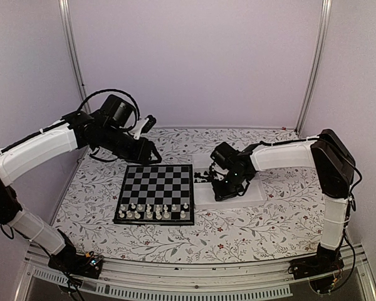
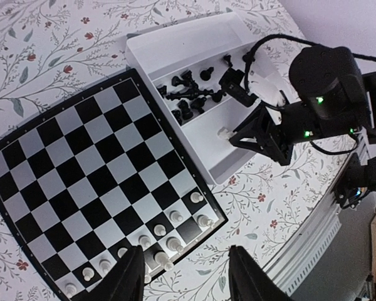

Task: Set up the chess pieces on the board
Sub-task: Pick up the chess piece from the storage box.

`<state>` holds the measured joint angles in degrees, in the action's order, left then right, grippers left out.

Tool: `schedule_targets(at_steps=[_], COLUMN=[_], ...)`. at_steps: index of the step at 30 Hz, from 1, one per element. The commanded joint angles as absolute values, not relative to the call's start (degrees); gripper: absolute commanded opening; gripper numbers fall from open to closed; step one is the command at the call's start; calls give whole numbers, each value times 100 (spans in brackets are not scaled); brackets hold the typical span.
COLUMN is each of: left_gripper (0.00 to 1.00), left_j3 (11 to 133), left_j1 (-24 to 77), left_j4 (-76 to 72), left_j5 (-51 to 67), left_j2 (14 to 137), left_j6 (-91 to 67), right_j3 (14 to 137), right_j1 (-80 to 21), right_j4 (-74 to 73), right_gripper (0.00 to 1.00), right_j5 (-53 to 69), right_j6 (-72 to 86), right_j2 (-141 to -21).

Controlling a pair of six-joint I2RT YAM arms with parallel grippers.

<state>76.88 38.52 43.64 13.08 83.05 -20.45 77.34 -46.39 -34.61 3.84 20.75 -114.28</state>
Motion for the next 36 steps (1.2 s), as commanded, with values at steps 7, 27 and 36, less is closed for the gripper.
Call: schedule_targets(at_steps=[7, 27, 36], left_gripper=[48, 46, 38], left_j3=[7590, 7242, 7191], left_j1=[3826, 3463, 3407], left_j4=[2662, 1285, 1082], left_j5=[2665, 4978, 5222], left_j2=[9076, 10226, 10348], left_j6=[-2954, -3855, -3961], right_j3=[7857, 8246, 8283], right_j1=[-4818, -5210, -5210], right_j4=[-3311, -2406, -2245], right_gripper=[14, 16, 17], right_j5=[865, 1224, 1237], right_j6=[2272, 2093, 2101], right_j2=[-10246, -10037, -10037])
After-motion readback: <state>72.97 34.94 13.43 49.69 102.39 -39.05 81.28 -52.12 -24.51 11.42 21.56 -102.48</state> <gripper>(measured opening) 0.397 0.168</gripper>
